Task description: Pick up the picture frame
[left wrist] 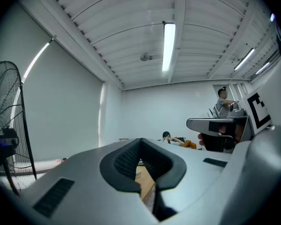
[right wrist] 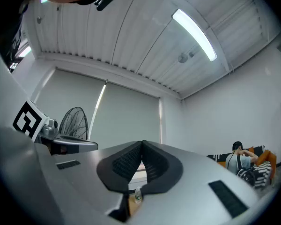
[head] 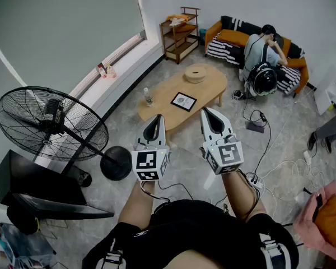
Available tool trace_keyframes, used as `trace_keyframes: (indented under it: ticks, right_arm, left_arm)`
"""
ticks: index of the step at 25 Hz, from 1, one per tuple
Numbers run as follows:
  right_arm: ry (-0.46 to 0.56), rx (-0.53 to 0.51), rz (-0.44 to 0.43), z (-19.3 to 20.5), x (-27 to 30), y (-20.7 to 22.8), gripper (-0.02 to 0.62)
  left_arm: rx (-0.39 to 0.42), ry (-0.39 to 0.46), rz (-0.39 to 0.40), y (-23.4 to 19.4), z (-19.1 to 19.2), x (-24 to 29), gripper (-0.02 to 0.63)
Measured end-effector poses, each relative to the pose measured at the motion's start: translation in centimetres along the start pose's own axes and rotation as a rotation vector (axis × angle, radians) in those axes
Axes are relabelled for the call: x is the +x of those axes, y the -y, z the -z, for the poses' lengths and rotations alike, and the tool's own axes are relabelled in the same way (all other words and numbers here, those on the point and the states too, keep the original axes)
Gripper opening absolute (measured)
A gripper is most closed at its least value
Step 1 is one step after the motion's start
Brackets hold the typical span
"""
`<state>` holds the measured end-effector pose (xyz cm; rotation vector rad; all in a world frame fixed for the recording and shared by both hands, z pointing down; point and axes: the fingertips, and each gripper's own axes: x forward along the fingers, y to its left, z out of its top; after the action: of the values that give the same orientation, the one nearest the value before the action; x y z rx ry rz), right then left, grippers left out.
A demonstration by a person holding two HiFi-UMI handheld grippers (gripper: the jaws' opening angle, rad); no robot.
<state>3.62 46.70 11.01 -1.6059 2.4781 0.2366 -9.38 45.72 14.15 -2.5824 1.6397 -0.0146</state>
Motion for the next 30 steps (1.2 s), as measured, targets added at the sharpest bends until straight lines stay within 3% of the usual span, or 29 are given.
trace_keyframes:
  ticks: [7,13,20,30]
  right_arm:
    - [-0.085,0.037,0.001,2.1,0.2,-1.3,0.015]
    - [-0.068,0.022,0.004,2.1,1.6,-3.3,0.015]
    - [-0.051,0.074,0.082,2.8,4.1,-5.4,0.017]
    - [-0.07,-0.003,0.063,4.5,6.7,-10.9,0.017]
  left_arm:
    - [-0.007,-0.003,-0.005,-1.0,0.6,-0.7,0.021]
    - [-0.005,-0.004,0.005,-2.7,1.1,-1.3,0.021]
    - [-0.034,-0.003,0.039,-6.5,2.7,-1.7,0.021]
    - [-0.053,0.006,0.072,-11.8,4.0,-2.6,0.021]
